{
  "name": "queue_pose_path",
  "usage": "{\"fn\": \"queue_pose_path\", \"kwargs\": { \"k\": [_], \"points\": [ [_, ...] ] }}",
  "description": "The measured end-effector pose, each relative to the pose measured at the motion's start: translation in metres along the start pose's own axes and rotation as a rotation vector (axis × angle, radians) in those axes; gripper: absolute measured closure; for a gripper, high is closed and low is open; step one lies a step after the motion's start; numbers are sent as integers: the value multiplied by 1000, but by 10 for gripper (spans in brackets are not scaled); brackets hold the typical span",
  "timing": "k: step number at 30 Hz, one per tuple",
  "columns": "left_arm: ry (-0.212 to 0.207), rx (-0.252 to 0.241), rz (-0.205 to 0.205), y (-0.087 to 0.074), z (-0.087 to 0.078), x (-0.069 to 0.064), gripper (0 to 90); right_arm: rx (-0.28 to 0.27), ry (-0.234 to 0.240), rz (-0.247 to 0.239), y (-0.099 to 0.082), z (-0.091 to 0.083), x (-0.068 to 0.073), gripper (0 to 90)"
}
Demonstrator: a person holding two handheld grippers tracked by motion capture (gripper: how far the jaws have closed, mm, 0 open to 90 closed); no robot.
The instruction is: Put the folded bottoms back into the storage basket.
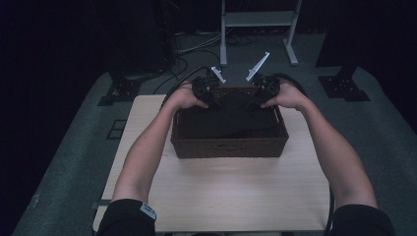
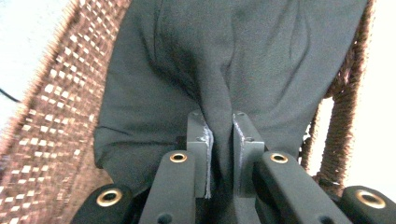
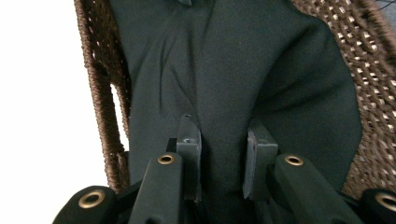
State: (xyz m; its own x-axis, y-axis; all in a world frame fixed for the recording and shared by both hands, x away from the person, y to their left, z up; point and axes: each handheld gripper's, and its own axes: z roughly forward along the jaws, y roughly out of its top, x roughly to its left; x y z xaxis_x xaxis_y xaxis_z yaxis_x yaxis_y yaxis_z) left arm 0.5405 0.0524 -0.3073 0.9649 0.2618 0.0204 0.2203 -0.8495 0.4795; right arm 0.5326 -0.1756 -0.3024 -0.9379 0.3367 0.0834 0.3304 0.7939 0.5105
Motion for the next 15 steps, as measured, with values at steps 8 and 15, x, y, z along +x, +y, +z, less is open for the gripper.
{"fn": "queue_pose_path", "kwargs": {
  "k": [8, 15],
  "points": [
    [-3, 18, -32, -15, 14, 5, 814, 27, 9, 3, 3, 20, -3, 717],
    [6, 25, -39, -20, 17, 7, 814, 20, 13, 11, 4, 30, -4, 717]
  ]
}}
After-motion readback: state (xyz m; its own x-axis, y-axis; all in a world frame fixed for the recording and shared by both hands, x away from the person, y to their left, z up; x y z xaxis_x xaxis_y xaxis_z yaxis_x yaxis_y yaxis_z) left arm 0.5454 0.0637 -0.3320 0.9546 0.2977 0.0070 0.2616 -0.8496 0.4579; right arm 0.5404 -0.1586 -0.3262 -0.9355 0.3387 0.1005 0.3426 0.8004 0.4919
